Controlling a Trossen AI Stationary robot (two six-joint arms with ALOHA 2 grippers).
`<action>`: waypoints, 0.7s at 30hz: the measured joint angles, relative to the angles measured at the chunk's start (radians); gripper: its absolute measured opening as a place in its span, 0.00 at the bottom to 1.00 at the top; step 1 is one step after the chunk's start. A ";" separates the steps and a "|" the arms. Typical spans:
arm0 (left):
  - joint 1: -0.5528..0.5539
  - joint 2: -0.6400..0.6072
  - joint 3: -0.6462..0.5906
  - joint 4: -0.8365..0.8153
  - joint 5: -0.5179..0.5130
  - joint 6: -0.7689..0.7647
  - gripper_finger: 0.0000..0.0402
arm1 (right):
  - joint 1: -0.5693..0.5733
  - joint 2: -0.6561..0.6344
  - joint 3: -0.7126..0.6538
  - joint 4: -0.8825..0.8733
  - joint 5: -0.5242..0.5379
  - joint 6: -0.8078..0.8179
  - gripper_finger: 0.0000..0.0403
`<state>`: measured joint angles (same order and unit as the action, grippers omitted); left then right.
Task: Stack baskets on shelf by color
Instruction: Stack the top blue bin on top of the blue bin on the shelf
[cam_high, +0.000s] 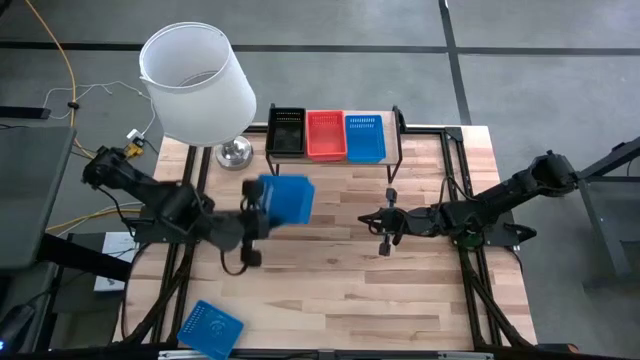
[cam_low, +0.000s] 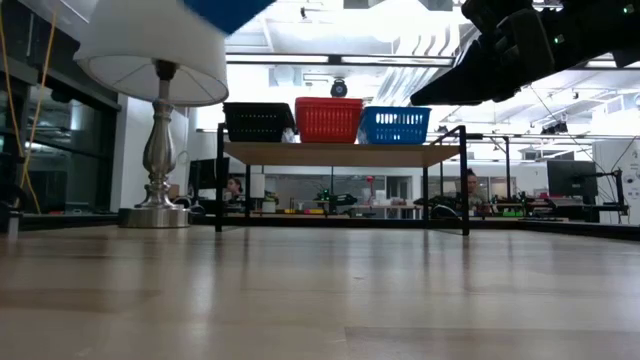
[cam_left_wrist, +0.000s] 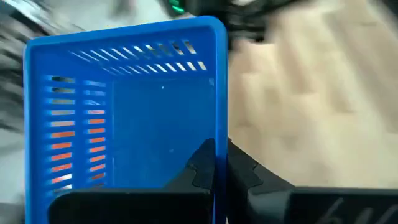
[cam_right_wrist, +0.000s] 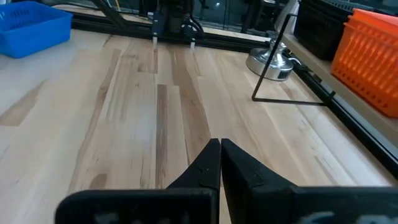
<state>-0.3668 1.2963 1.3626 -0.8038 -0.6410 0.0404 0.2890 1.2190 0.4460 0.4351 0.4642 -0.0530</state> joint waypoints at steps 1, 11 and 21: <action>0.024 0.006 0.018 0.011 -0.028 0.065 0.00 | 0.000 0.000 0.000 0.000 0.002 0.000 0.00; 0.335 0.234 0.161 0.161 -0.095 0.879 0.00 | 0.000 0.000 0.000 0.000 0.003 -0.038 0.00; 0.556 0.449 0.254 0.436 -0.086 1.679 0.00 | 0.000 0.000 0.000 -0.004 0.005 -0.060 0.00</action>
<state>0.1890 1.7454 1.6164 -0.3680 -0.7268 1.7189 0.2890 1.2190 0.4461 0.4309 0.4688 -0.1127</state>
